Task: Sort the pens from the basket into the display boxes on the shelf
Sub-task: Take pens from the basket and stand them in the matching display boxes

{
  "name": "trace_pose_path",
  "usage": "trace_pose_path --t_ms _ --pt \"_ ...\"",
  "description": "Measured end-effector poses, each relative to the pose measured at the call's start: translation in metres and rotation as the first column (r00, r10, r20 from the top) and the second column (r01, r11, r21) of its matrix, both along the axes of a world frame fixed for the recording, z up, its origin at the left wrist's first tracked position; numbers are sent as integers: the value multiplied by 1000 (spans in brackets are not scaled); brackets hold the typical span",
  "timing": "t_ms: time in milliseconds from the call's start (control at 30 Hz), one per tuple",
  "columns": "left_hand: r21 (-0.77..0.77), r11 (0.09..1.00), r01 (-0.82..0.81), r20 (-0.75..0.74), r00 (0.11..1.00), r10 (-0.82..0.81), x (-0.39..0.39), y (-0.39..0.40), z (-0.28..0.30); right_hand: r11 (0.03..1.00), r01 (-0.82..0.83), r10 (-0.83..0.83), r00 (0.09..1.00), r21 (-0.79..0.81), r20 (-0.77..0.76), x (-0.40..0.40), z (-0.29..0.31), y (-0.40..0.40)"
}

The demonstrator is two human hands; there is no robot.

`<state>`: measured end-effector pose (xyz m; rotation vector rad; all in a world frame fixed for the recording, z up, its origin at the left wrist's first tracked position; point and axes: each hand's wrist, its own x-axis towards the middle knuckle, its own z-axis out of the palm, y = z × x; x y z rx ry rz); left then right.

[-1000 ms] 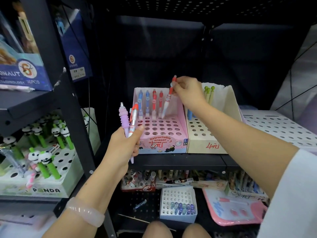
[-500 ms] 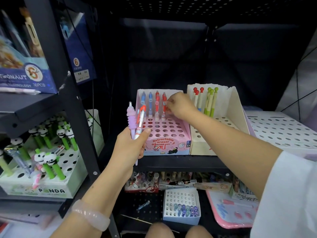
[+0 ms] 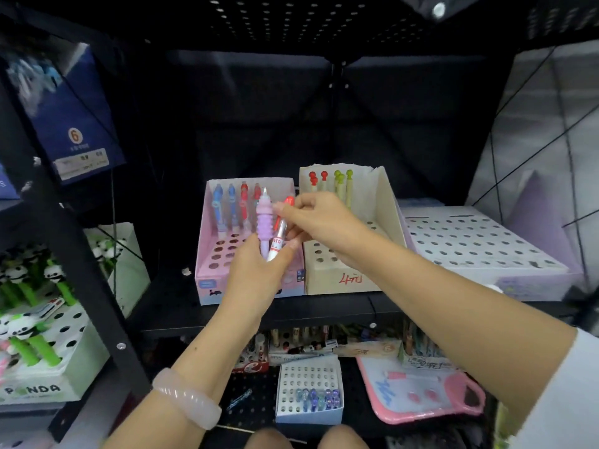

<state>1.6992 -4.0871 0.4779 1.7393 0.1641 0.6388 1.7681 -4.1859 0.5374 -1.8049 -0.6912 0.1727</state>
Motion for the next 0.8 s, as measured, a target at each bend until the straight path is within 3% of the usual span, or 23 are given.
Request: trace_pose_path --t_ms 133,267,400,500,667,800 --pt "-76 994 81 -8 997 -82 9 -24 6 991 -17 33 992 131 -120 12 4 -40" --pt "-195 977 88 -38 995 -97 19 -37 6 944 77 -4 975 322 -221 24 8 -68" --pt "-292 956 22 -70 997 -44 20 -25 6 909 128 -70 985 396 -159 32 16 -66" --pt "-275 961 -34 -58 998 19 15 -7 6 900 166 -140 986 403 -92 37 19 -43" --pt "-121 987 -110 -58 993 104 1 26 8 942 167 -200 976 292 86 38 15 13" --pt "-102 987 -122 -81 990 114 -12 48 9 966 188 -228 943 176 244 40 6 50"
